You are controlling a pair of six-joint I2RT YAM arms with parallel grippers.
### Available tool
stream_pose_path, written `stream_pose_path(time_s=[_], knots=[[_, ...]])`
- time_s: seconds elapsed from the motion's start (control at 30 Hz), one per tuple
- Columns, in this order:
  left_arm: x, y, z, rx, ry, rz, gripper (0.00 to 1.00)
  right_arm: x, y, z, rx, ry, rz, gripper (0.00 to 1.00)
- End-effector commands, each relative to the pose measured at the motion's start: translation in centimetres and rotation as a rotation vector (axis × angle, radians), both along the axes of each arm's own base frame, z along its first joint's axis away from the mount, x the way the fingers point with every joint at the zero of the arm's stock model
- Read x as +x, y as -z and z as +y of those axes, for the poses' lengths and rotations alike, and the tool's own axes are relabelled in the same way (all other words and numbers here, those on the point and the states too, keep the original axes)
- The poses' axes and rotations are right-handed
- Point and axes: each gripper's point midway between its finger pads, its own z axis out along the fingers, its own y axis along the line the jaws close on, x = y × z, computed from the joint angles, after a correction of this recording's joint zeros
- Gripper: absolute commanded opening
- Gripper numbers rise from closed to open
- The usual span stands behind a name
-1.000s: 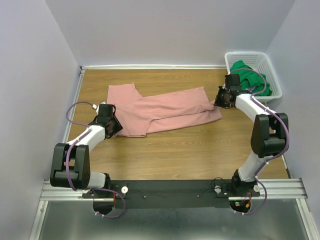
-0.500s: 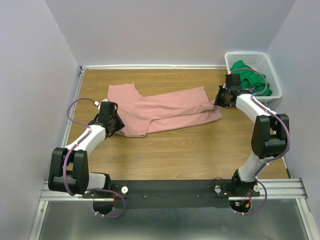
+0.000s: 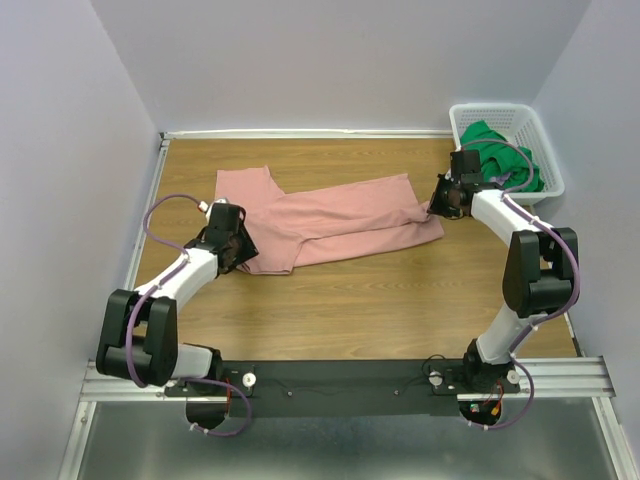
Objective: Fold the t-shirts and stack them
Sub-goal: Flatten the tshirt out
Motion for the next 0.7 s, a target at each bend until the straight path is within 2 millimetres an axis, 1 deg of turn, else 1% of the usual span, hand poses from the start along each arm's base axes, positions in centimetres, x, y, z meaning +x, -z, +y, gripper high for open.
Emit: stream_pose_path(time_s=[0.0,0.1,0.27,0.37,0.5,0.6,0.67], knots=[[0.5,-1.0,-1.0,0.022,0.005,-0.024,0.53,0.0,-0.5,0.4,0.024,-0.005,-0.021,0.01],[0.6,-0.9,-1.1,0.034,0.005,-0.015,0.53,0.0,-0.6,0.4,0.026,-0.005,-0.023,0.01],[0.6,-0.6,-0.8,0.054,-0.004,-0.003,0.5,0.0,-0.7,0.3,0.023,-0.004,-0.025,0.01],[0.8,-1.0,-0.3,0.08,-0.016,-0.012,0.5,-0.1,-0.4,0.4,0.024,-0.007,-0.018,0.01],[0.7,-0.9,0.5,0.124,-0.036,-0.003,0.49,-0.1,-0.3,0.5,0.026,-0.009,-0.017,0.01],[0.6,-1.0,1.0,0.15,-0.046,0.006,0.51,0.0,-0.4,0.5,0.027,-0.009,-0.02,0.01],[0.6,-1.5,1.4,0.163,-0.053,-0.005,0.56,-0.2,-0.3,0.4,0.024,-0.007,-0.017,0.01]])
